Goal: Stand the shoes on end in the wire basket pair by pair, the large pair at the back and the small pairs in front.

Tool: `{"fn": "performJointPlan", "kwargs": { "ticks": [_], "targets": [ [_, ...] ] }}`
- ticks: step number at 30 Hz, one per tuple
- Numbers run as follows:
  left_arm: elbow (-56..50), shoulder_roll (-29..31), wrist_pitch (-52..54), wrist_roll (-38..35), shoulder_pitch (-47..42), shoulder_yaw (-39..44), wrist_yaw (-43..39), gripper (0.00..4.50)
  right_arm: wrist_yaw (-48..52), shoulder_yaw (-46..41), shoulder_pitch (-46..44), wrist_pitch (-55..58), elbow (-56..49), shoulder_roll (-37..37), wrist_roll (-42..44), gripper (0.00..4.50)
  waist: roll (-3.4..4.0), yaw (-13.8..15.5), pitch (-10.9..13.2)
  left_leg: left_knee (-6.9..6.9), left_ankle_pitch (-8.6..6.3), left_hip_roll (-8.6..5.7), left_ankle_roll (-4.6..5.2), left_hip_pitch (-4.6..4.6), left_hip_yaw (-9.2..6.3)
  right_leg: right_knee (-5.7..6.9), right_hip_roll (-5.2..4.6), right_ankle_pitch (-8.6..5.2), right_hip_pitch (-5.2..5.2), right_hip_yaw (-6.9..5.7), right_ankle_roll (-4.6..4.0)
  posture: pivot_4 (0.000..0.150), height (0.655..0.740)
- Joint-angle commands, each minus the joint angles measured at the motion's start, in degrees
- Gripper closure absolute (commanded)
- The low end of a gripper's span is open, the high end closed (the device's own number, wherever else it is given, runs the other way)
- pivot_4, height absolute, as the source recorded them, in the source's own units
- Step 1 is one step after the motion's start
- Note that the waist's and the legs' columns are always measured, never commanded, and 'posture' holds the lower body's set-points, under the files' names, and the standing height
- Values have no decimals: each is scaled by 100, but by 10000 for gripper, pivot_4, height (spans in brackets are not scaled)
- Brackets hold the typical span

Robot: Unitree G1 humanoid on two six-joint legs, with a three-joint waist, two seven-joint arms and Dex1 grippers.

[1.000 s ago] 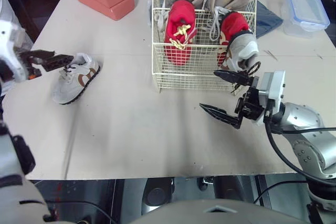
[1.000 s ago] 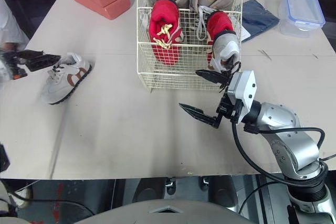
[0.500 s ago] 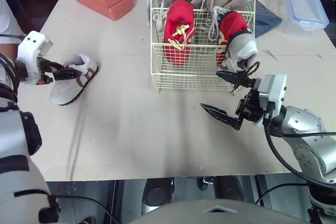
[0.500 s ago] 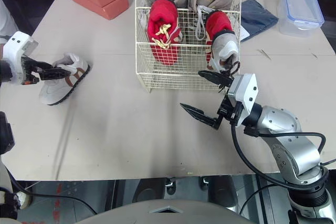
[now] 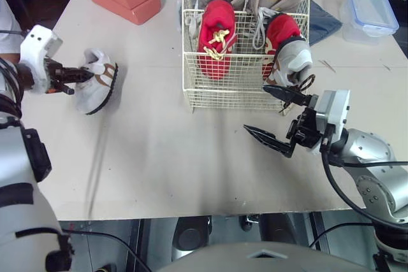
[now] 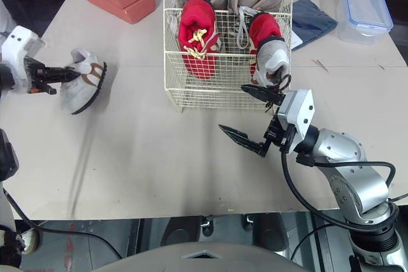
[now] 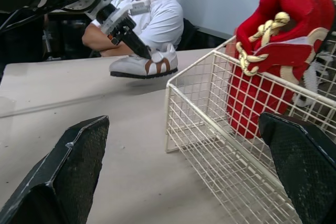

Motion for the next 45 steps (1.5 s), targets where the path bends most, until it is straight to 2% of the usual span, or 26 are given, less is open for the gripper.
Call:
{"fn": "performJointPlan", "kwargs": {
  "ticks": [1, 5, 8, 11, 13, 18, 21, 24, 31, 33, 36, 45],
  "targets": [
    [-660, 162, -196, -793, -277, 771, -30, 43941, -39, -275, 22, -144, -246, 23, 203, 0, -4, 8, 2, 0, 0, 1, 0, -1, -2, 0, 0, 0, 0, -1, 0, 1500, 6860],
    [-1912, 64, -246, -1796, 348, 1684, -267, 43941, 14, -383, -56, -177, -145, 36, 316, 0, -6, -5, 3, 7, 0, 2, 0, -5, -4, 0, -4, 9, 0, -1, -14, 1500, 6860],
    [-3751, -230, 452, -2690, 1285, 2448, 17, 43941, 112, -421, -168, -197, -21, -1, 359, 0, -3, -59, 3, 5, 0, 4, 0, 3, -2, 5, -9, 10, 1, 13, -15, 1500, 6860],
    [-6450, -937, 1446, -3616, 2448, 3012, 1013, 43941, 220, -498, -368, -186, 158, -29, 482, 0, -3, -96, 3, 6, 1, 5, 0, 4, -8, 7, -12, 10, 4, 28, -15, 1500, 6860],
    [-7730, -1373, 1861, -3896, 2953, 3101, 1790, 43941, 283, -536, -442, -196, 254, -35, 534, 0, -5, -78, 2, 11, 1, 3, 0, 1, -17, 6, -17, 11, 9, 23, -14, 1500, 6860],
    [-9898, -2282, 2269, -4152, 3609, 2819, 3408, 43941, 407, -603, -542, -229, 423, -61, 602, 0, -6, -63, 1, 9, 1, -1, 0, 12, -23, 4, -12, 12, 25, 17, -14, 1500, 6860],
    [-10718, -2873, 2433, -4420, 3789, 2597, 4199, 43941, 443, -613, -586, -235, 484, -72, 620, 0, -3, -36, 0, 7, 1, -1, -1, 25, -23, 3, -11, 11, 36, 20, -15, 1500, 6860],
    [-11220, -3303, 2354, -4254, 3982, 2246, 4806, 43941, 451, -603, -639, -243, 537, -51, 612, 0, 2, 3, -1, 7, 1, -1, -1, 37, -23, -1, -10, 12, 51, 20, -15, 1500, 6860],
    [-11768, -3490, 1758, -2961, 4557, 1132, 5473, 43941, 381, -574, -664, -254, 544, 11, 578, 0, 2, 13, -1, 4, 0, -3, -1, 39, -22, -1, -5, 11, 52, 21, -16, 1500, 6860],
    [-11717, -3507, 1451, -2602, 4750, 872, 5496, 43941, 368, -571, -651, -258, 534, 25, 565, 0, 2, 15, -1, 5, 0, -3, -1, 39, -22, -3, -5, 11, 52, 20, -16, 1500, 6860],
    [-11336, -3625, 336, -1909, 4986, 557, 5435, 43941, 333, -564, -649, -256, 517, 57, 550, 0, 4, 17, 0, 5, 0, -3, -1, 37, -23, -4, -5, 11, 52, 17, -16, 1500, 6860],
    [-10625, -4410, -1671, -1096, 5506, 15, 5593, 43941, 274, -588, -591, -215, 434, 50, 601, 0, 9, 21, -1, 4, -2, -2, 2, 31, -26, -9, -8, 11, 50, 11, -16, 1500, 6860]
  ]
}}
